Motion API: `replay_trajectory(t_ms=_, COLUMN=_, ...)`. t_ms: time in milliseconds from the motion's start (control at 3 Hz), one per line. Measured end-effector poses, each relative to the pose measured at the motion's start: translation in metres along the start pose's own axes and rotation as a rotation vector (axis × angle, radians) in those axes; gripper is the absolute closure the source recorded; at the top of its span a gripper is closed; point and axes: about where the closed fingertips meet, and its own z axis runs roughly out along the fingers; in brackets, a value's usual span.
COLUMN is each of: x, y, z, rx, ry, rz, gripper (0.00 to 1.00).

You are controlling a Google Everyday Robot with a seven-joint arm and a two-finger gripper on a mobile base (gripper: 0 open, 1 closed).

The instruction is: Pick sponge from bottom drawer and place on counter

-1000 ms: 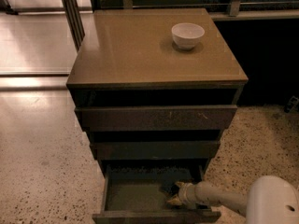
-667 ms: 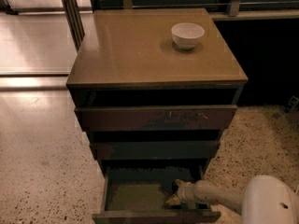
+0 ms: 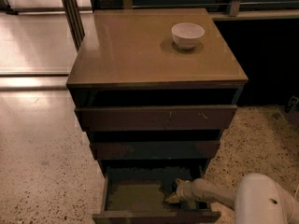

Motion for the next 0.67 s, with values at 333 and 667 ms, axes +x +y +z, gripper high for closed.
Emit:
replay_trajectory(t_ms=333, x=0.0077, y=-0.0028, z=0.0048, rx=-0.005, ry=0.021, rz=0.013, gripper=0.50)
replay_trajectory(t_ms=667, x=0.0119, y=-0.0033, z=0.0052, rx=-0.008, ry=0.033, rz=0.019, gripper=0.73)
